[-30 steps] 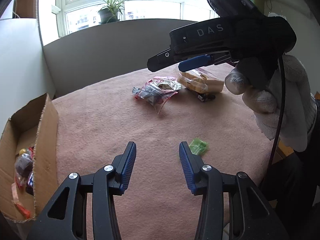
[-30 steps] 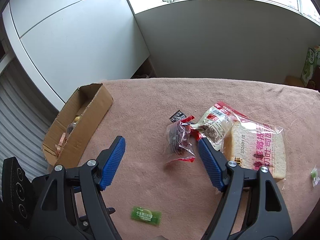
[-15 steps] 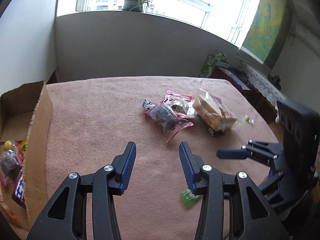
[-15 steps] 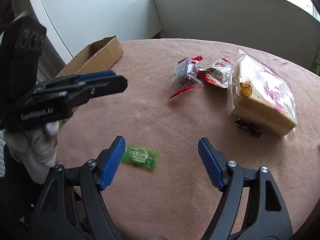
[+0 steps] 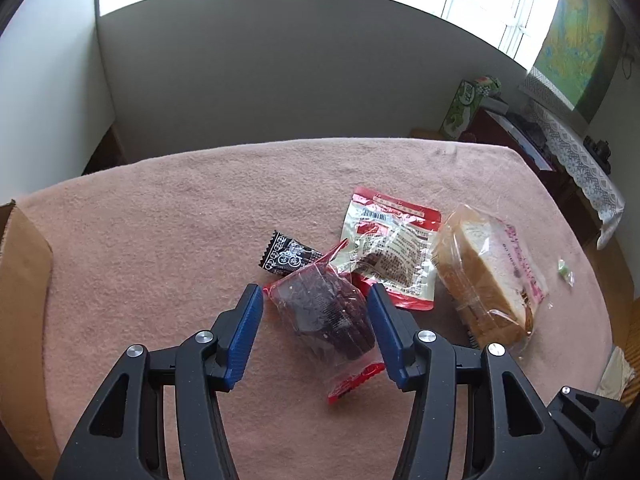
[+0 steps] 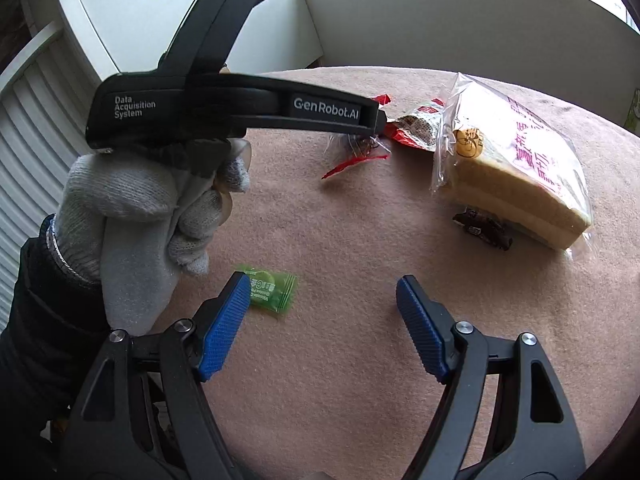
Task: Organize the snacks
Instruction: 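Close the left gripper on the bagged dark pastry while the right gripper grasps the green candy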
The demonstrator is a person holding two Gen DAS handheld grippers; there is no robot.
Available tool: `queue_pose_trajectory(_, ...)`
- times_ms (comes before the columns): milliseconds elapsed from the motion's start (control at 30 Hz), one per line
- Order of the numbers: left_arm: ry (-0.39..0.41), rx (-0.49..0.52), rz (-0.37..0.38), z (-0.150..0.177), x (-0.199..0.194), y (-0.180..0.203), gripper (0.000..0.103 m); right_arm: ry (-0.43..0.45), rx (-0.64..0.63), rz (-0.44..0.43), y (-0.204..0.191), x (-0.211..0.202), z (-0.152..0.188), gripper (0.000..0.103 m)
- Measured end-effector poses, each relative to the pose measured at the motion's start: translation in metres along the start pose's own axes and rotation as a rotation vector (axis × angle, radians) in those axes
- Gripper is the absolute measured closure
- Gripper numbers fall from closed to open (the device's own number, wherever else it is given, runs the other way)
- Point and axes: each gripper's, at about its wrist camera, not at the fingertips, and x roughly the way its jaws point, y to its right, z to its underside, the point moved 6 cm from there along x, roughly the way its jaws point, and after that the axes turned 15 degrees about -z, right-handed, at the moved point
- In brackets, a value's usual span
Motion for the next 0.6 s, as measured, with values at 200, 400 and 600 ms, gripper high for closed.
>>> queue_pose_trajectory(200,0.004,0.03,-0.005,0.009,-0.002,-0.004,0.069,-0.009,-0.031,-0.014,-0.006,-0.002,0.004,0.025)
queue_pose_trajectory(400,0.009,0.04,-0.005,0.018,-0.009,-0.021,0.071,-0.026,-0.1,-0.023,-0.02,0.004,0.005,0.025)
queue_pose_trajectory(600,0.013,0.046,-0.018,0.031,-0.016,-0.037,0.072,-0.06,-0.195,-0.043,-0.039,0.017,-0.003,0.025)
